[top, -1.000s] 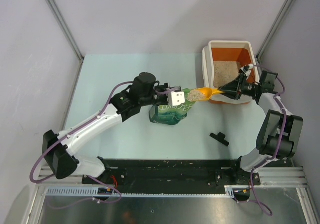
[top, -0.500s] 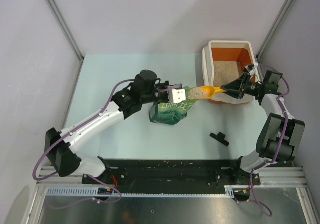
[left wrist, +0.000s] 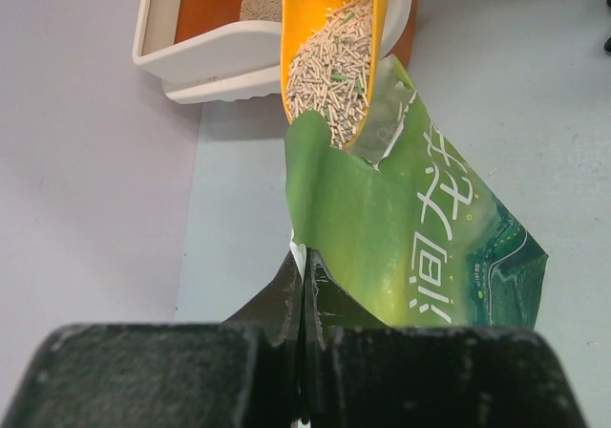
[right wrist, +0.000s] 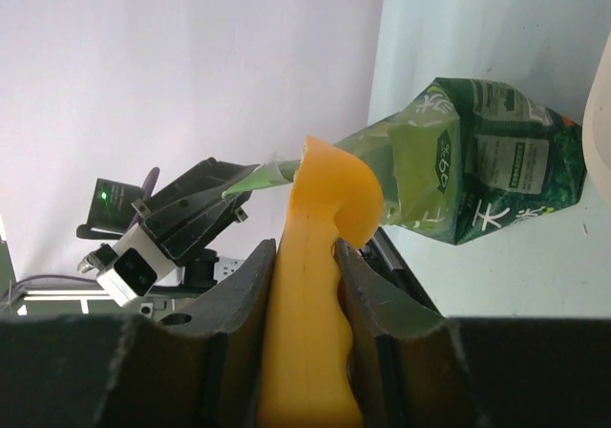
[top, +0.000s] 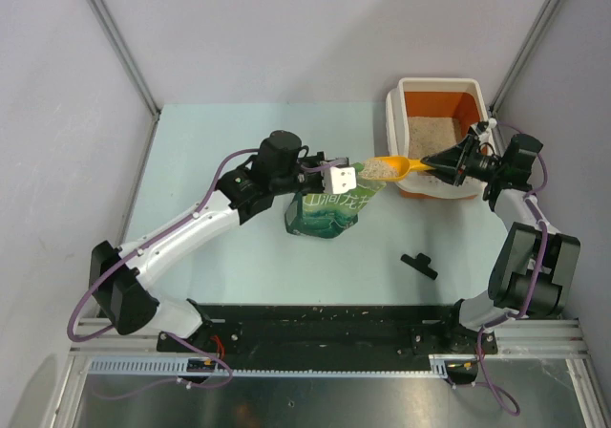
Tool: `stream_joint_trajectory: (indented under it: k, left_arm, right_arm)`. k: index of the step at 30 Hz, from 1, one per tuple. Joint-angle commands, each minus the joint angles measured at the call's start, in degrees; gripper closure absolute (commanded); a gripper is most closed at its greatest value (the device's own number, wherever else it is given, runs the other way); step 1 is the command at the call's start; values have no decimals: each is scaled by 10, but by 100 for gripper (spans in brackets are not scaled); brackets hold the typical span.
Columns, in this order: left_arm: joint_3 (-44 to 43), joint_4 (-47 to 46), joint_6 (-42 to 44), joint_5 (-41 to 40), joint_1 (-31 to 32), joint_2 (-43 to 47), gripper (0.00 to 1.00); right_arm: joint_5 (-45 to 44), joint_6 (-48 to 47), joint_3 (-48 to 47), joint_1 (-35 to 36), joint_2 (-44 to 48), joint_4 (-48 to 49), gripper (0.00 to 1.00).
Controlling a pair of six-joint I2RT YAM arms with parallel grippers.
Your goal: Fill the litter box with clean litter
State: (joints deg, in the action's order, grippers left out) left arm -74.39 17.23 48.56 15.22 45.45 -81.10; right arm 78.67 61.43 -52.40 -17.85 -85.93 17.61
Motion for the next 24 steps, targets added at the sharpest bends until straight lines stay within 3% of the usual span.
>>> stream_joint_trajectory:
  k: [1,8,16,19,24]
  left_arm:
    - [-28,-27,10,21,-5,0,100]
    - [-34,-28,11,20,-8,-6,100]
    - [-35,-27,13,18,-11,-10,100]
    - [-37,-27,13,19,-12,-13,100]
    - [-42,-27,13,22,-12,-19,100]
  right_arm:
    - [3,24,-2,-2,15,45,100]
    - [10,-41,-1,-21,4,-22,100]
    - [22,-54,0,-31,5,-39,100]
    - [23,-22,0,-46,2,-8,100]
    - [10,105,0,-90,-23,142,100]
